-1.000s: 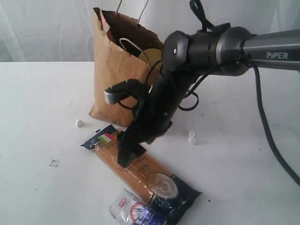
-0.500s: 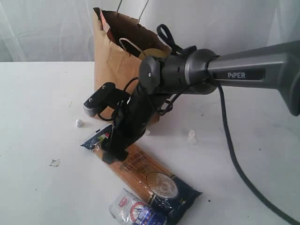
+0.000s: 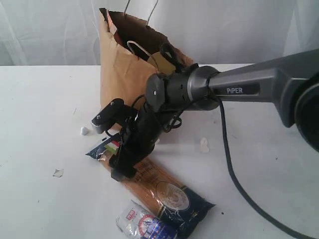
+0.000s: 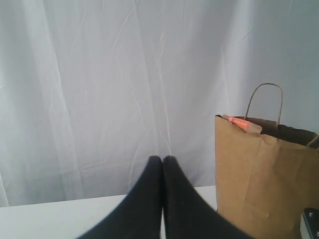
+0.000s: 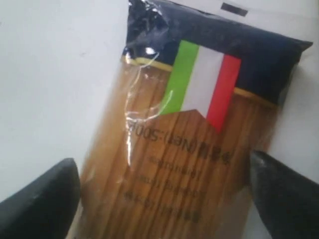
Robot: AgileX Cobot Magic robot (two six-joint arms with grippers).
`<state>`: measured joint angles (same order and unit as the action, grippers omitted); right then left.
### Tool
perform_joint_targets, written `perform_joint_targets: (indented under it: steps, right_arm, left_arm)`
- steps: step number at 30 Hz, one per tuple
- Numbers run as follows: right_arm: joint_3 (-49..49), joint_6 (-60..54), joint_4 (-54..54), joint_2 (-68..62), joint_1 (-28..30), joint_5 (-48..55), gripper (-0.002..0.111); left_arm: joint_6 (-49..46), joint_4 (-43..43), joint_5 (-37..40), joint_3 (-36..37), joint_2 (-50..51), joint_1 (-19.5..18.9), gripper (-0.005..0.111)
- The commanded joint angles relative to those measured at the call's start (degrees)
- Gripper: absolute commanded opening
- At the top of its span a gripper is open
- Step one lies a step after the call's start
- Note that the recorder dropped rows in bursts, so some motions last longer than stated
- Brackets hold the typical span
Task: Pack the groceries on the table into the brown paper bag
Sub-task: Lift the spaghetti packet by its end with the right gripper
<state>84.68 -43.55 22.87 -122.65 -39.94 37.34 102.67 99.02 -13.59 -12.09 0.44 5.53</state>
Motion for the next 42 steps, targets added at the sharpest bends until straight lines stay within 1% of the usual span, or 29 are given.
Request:
perform_joint_targets:
  steps: [1, 3, 5, 8, 9, 10, 12, 15, 22, 42]
  right_arm:
    - [0.0, 0.3, -0.7, -1.8, -0.2, 2.1, 0.082]
    - [0.0, 0.3, -0.9, -1.9, -0.4, 2.5, 0.077]
    - [0.0, 0.3, -1.5, -1.9, -0.7, 2.5, 0.064]
    - [0.5, 0.3, -2.1, -1.8, -0.7, 3.3, 0.034]
    - [1.0, 0.3, -2.1, -1.8, -0.7, 3.9, 0.026]
    - [1.5, 0.5, -2.1, -1.8, -0.7, 5.1, 0.015]
    - [2.8, 2.2, -2.1, -1.8, -0.7, 6.7, 0.000]
    - [5.2, 5.1, -2.2, -1.8, -0.7, 8.9, 0.000]
    - [8.4, 5.2, -2.2, -0.2, -0.7, 9.2, 0.000]
    - [9.5, 4.9, -2.1, 13.0, -0.7, 9.6, 0.000]
  left_arm:
    - [-0.1, 0.9, -0.3, 0.4, -0.4, 0.5, 0.000]
    - [-0.1, 0.9, -0.3, 0.4, -0.4, 0.5, 0.000]
    - [-0.1, 0.9, -0.3, 0.4, -0.4, 0.5, 0.000]
    - [-0.1, 0.9, -0.3, 0.4, -0.4, 0.5, 0.000]
    - [-0.1, 0.9, -0.3, 0.4, -0.4, 0.5, 0.000]
    - [-0.1, 0.9, -0.3, 0.4, -0.4, 0.5, 0.000]
    - [-0.1, 0.9, -0.3, 0.4, -0.4, 0.5, 0.000]
    - [-0.1, 0.9, -0.3, 0.4, -0.4, 0.5, 0.000]
    - [-0.1, 0.9, -0.3, 0.4, -0.4, 0.5, 0.000]
    - [-0.1, 0.9, -0.3, 0.4, -0.4, 0.5, 0.000]
